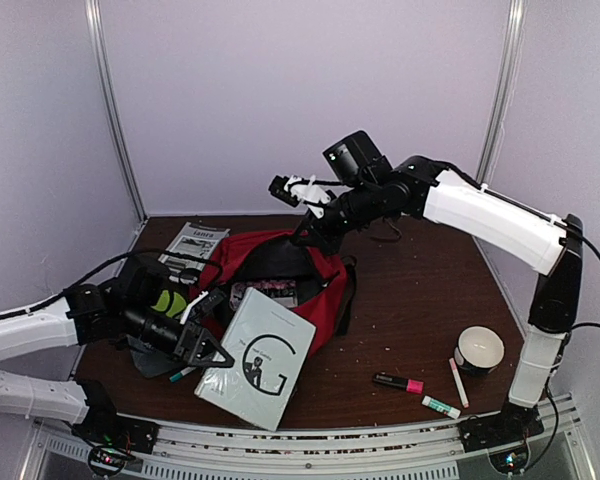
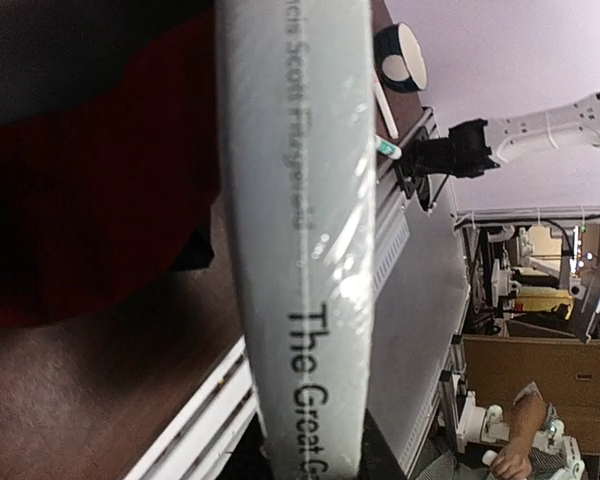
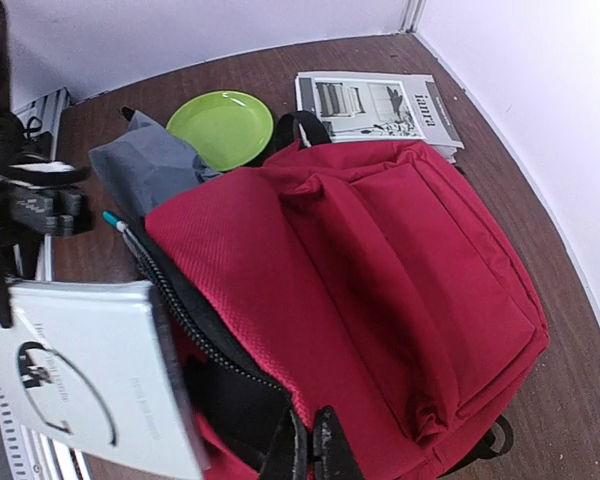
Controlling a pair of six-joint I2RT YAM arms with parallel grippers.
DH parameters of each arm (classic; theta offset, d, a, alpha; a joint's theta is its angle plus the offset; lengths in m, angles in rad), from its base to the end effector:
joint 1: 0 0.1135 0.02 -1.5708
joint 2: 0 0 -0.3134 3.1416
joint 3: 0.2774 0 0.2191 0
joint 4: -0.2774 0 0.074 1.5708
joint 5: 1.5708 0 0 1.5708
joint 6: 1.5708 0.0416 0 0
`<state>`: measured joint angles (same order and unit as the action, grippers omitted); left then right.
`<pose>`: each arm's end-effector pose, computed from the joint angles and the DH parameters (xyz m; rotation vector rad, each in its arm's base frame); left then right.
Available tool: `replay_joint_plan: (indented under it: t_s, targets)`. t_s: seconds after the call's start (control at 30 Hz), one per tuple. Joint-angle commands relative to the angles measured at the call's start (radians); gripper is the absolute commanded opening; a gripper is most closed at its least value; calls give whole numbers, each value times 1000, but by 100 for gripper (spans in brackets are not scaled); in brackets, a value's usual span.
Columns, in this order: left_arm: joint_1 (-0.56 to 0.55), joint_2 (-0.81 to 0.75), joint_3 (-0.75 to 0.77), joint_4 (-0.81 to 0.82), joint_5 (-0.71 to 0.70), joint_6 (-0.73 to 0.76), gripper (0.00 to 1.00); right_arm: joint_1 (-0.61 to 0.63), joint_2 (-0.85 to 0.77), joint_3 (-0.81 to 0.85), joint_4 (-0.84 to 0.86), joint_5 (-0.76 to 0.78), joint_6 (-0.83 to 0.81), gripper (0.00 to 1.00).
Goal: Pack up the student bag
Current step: Open the largest pocket of the student bag, then place the book in the largest pocket of the bag.
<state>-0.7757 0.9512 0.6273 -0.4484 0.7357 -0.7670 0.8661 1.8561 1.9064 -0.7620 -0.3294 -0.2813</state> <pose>0.0747 -0.1123 0.2853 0.4428 2.6501 -1.5128 0.2498 0.3146 0.4107 -1.4091 1.8548 0.6763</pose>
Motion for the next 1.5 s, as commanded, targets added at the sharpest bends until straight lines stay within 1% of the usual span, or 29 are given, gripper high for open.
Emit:
replay_joint_plan:
  t_s: [0.0,0.07,0.17,0.23,0.3,0.43,0.57,0.6,0.67,0.7,0.73,0.77,0.8,0.83,0.87,0.93,0.97,1.0,1.03,1.1,1.2,1.33,1.4,1.47]
  targets:
    - [5,73,-37,506,-7,-125,0,4,-155,-120,77,-77,-25,0]
    - [7,104,-62,629,-6,-166,0,4,-197,-178,89,-99,-49,0]
    - [20,163,-79,709,-2,-185,0,4,-248,-253,108,-121,-60,0]
    - [45,199,-117,803,3,-239,0,5,-273,-291,117,-140,-69,0]
    - [76,237,-171,949,16,-313,0,6,-288,-321,125,-141,-73,0]
    - [151,311,-265,1207,19,-444,0,7,-287,-341,117,-140,-81,0]
    - [174,392,-292,1386,37,-534,0,10,-294,-352,112,-143,-97,0]
    - [180,414,-301,1454,50,-566,0,12,-296,-354,111,-124,-103,0]
    - [196,453,-332,1635,100,-690,0,16,-297,-356,105,-95,-113,0]
    - [200,478,-363,1848,129,-853,0,17,-297,-353,99,-92,-114,0]
    - [203,491,-401,1968,137,-953,0,16,-297,-349,84,-95,-118,0]
    - [205,469,-424,1983,141,-983,0,17,-299,-347,77,-104,-120,0]
    - [205,422,-445,1918,134,-956,0,18,-303,-349,76,-111,-120,0]
    - [208,375,-449,1802,131,-896,0,17,-307,-351,80,-117,-119,0]
    - [209,325,-430,1627,131,-813,0,17,-309,-351,81,-122,-119,0]
    - [209,237,-338,1273,104,-616,0,20,-306,-343,77,-132,-118,0]
    - [209,201,-283,1126,73,-524,0,21,-304,-341,78,-134,-116,0]
    - [208,175,-228,1011,42,-439,0,22,-300,-340,78,-134,-117,0]
    - [209,158,-187,947,16,-393,0,25,-299,-339,78,-130,-117,0]
    - [211,156,-139,928,-21,-378,0,29,-298,-336,77,-129,-118,0]
    - [214,233,-124,1000,-37,-421,0,36,-304,-333,78,-131,-117,0]
    - [211,422,-140,1214,-34,-550,0,40,-299,-312,80,-125,-103,0]
    - [197,503,-156,1363,-32,-617,0,42,-294,-306,83,-121,-97,0]
    - [173,558,-163,1406,-33,-634,0,41,-293,-305,91,-106,-89,0]
